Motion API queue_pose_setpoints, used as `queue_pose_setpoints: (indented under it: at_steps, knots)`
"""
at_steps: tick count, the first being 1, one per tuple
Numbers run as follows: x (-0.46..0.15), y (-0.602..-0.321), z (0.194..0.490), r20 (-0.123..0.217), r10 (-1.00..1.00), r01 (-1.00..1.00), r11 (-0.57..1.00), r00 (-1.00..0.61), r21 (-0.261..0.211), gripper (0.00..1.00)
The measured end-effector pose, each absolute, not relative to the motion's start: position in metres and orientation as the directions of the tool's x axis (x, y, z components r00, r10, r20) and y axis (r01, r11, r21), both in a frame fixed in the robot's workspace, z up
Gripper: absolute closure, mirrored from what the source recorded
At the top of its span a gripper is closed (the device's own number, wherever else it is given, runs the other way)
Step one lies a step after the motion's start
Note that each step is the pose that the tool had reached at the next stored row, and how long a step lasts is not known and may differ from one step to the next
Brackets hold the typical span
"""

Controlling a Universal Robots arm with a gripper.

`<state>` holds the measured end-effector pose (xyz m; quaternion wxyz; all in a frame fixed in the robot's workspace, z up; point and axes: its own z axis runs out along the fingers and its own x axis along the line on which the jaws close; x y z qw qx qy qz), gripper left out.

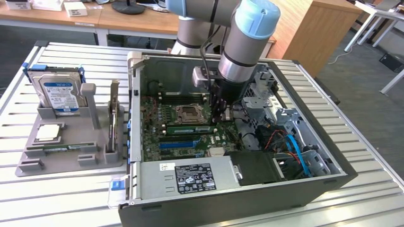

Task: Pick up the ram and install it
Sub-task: 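Press down the ram until it locks into place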

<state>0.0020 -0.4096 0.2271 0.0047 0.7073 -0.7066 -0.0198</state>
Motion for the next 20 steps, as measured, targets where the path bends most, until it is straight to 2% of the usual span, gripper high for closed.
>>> queue_pose_setpoints:
  at_steps: [20]
  knots:
    - [0.002,-0.4095,0.2239,-0.03,-1.0,-0.999,-0.002,0.001,0.035,0.89]
